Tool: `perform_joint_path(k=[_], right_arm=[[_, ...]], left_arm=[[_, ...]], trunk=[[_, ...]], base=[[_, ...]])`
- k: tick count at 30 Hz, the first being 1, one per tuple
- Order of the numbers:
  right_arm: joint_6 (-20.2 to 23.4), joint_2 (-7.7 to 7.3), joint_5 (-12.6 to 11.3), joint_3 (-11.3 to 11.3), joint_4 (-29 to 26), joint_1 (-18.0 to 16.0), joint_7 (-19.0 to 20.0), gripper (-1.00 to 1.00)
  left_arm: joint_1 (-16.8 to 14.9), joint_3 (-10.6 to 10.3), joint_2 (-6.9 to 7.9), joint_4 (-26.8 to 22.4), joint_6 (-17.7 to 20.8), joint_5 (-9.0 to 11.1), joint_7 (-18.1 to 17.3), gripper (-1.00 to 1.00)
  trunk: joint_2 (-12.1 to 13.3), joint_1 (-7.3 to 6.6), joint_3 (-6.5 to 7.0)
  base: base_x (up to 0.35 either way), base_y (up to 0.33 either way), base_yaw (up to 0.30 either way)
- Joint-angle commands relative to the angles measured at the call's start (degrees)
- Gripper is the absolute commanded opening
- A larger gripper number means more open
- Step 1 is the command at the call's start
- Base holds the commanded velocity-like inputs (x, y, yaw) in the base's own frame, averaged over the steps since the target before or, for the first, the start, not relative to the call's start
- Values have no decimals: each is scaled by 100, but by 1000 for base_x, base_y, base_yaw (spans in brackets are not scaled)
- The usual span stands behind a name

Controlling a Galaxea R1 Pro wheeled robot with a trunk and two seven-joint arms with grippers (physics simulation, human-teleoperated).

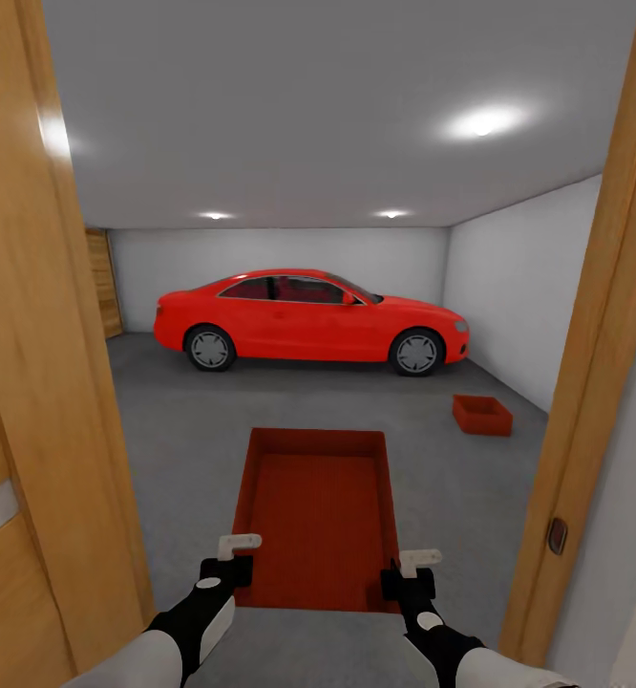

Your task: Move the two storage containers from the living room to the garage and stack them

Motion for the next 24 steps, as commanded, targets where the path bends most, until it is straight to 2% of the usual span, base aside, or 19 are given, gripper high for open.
perform_joint_path(k=[1,7,15,24], right_arm=[[-40,1,-121,-57,8,-7,-25,-100],[-41,-4,-121,-57,8,-7,-25,-100],[-41,-5,-121,-57,8,-7,-25,-100],[-27,1,-121,-57,8,-7,-25,-100]], left_arm=[[-8,80,-6,3,-14,-13,44,-100],[-9,81,-6,3,-14,-13,44,-100],[-8,86,-6,4,-14,-13,44,-100],[-7,89,-6,4,-14,-13,44,-100]], trunk=[[-8,1,-9],[-8,1,-9],[-8,1,-9],[-8,1,-9]], base=[[0,0,-188],[0,0,-192],[12,0,-25],[273,0,-1]])
